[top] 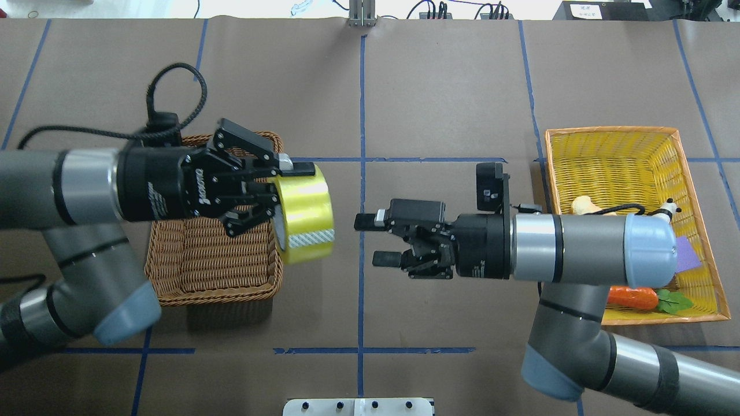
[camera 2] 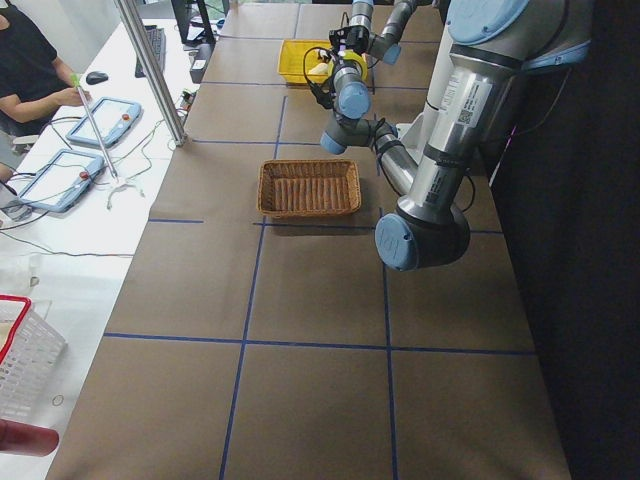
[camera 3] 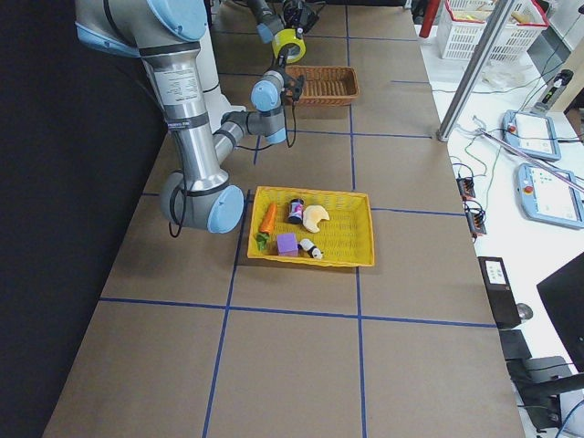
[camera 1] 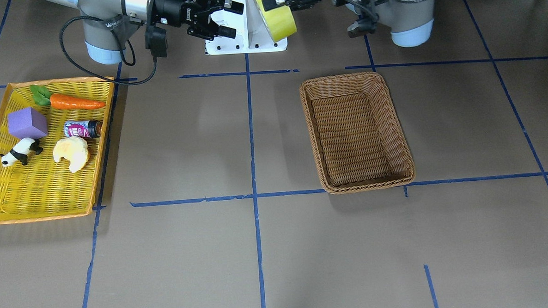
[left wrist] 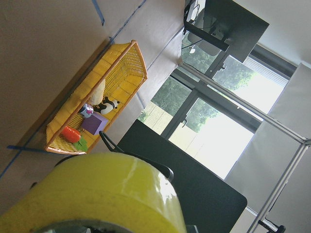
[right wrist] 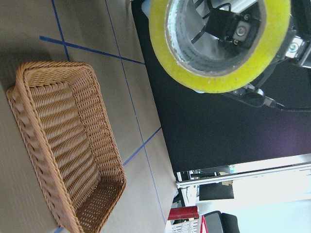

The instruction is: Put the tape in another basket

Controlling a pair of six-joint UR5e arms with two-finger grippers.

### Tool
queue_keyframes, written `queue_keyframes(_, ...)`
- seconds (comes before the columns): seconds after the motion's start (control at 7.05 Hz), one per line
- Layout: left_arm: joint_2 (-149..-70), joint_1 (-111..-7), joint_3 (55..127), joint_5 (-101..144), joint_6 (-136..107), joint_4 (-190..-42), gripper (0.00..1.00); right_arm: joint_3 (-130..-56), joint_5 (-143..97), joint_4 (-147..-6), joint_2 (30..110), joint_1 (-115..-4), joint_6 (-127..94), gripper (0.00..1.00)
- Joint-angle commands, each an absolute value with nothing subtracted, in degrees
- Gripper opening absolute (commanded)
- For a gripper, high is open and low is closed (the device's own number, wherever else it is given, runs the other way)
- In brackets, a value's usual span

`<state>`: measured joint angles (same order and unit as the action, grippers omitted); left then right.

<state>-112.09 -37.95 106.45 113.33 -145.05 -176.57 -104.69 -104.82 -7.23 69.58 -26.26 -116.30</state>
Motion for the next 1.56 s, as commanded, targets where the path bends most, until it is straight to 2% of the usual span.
queue_keyframes(0.0,-111.53,-46.81,102.50,125.80,-144.93,-174.65,0.00,-104.77,-113.66,-14.90,68.65,-34.75,-116.28,1.00)
queue_keyframes(0.28,-111.53,-51.66,99.33,137.75,-135.25,-166.26,0.00,-104.68,-132.01,-29.63,65.31,-47.66,-112.01,1.00)
queue_keyframes(0.57,-111.19,-53.08,99.32,140.54,-121.70,-153.16,0.00,-105.03,-139.21,-46.76,65.91,-55.95,-97.19,1.00)
queue_keyframes(0.99,-110.57,-51.16,99.67,139.23,-104.65,-138.65,0.00,-104.94,-136.95,-63.93,68.11,-60.81,-73.39,1.00)
queue_keyframes(1.42,-109.95,-44.14,99.84,128.01,-90.05,-124.32,0.00,-104.94,-126.14,-86.66,68.20,-63.00,-40.65,1.00)
